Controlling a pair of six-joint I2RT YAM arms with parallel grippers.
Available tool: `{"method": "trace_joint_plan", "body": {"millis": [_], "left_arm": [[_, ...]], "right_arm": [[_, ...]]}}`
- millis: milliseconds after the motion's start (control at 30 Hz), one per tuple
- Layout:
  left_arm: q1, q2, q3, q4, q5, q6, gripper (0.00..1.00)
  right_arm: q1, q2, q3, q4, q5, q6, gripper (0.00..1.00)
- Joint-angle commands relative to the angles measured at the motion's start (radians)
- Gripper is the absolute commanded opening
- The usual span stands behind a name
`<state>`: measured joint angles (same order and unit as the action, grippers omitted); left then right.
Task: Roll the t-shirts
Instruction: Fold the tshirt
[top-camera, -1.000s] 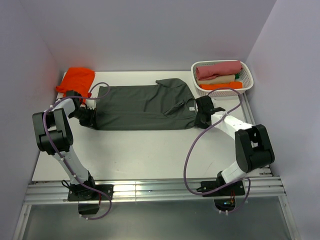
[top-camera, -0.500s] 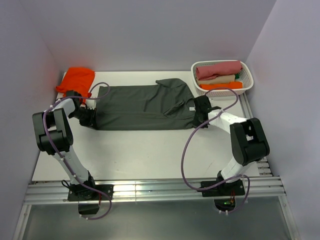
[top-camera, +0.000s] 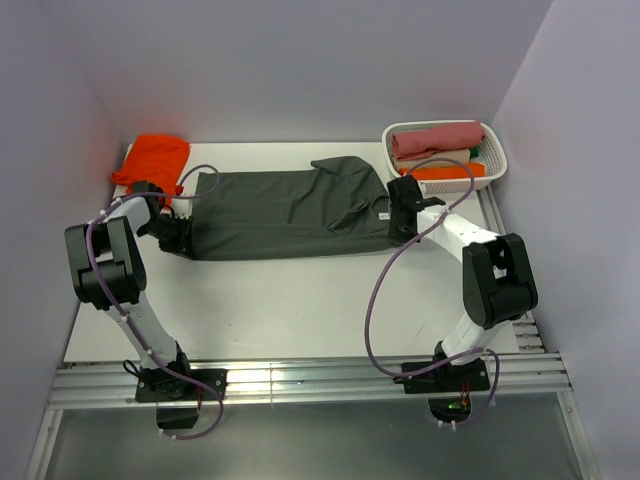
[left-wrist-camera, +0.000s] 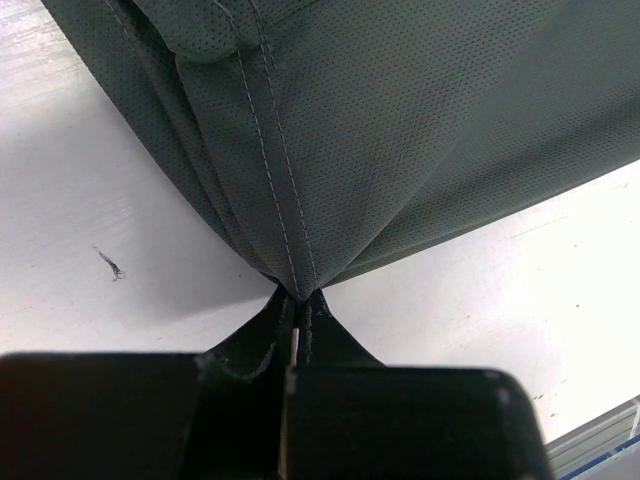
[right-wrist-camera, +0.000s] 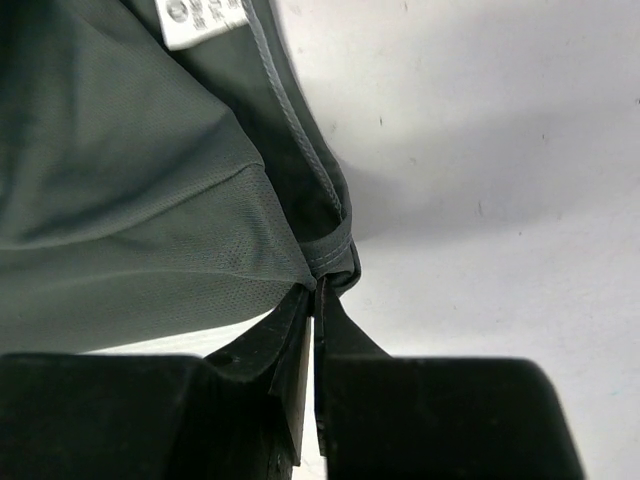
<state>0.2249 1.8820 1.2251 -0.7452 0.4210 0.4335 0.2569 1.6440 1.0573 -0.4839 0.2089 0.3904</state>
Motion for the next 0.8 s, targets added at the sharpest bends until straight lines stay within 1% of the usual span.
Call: {"method": "trace_joint_plan", "body": {"millis": [0, 33, 100, 200, 233, 367, 400, 433, 467, 533, 633, 767], "left_arm": [[0.002, -0.001, -0.026, -0.028, -0.057, 0.037, 0.00], [0.001, 0.000, -0.026, -0.028, -0.057, 0.039, 0.00], [0.002, 0.000, -0.026, -0.031, -0.059, 0.040, 0.00], [0.002, 0.000, -0.024, -0.031, -0.059, 0.040, 0.00], [0.001, -0.001, -0.027, -0.031, -0.060, 0.040, 0.00], [0.002, -0.003, -0.033, -0.029, -0.064, 0.042, 0.00], [0.001, -0.004, -0.033, -0.028, -0.065, 0.044, 0.00], [0.002, -0.004, -0.035, -0.026, -0.065, 0.044, 0.00], [0.002, -0.006, -0.035, -0.026, -0.067, 0.042, 0.00], [0.002, -0.006, -0.035, -0.028, -0.065, 0.042, 0.00], [0.002, -0.006, -0.035, -0.033, -0.059, 0.042, 0.00], [0.001, -0.011, -0.038, -0.033, -0.053, 0.042, 0.00]], "right_arm": [[-0.011, 0.017, 0.004, -0.051, 0.035, -0.047, 0.08], [-0.011, 0.016, -0.006, -0.051, 0.044, -0.044, 0.11], [-0.015, 0.019, -0.011, -0.064, 0.072, -0.041, 0.12], [-0.018, 0.013, -0.020, -0.062, 0.080, -0.044, 0.18], [-0.019, 0.002, -0.025, -0.058, 0.080, -0.042, 0.22], [-0.031, -0.013, -0.029, -0.056, 0.078, -0.041, 0.29], [-0.034, -0.015, -0.029, -0.058, 0.080, -0.039, 0.31], [-0.041, -0.019, -0.031, -0.061, 0.083, -0.036, 0.37], [-0.042, -0.023, -0.033, -0.061, 0.081, -0.033, 0.39], [-0.050, -0.051, -0.051, -0.048, 0.038, -0.018, 0.44], [-0.065, -0.111, -0.109, -0.001, -0.018, 0.019, 0.49], [-0.070, -0.168, -0.209, 0.120, -0.109, 0.093, 0.51]]}}
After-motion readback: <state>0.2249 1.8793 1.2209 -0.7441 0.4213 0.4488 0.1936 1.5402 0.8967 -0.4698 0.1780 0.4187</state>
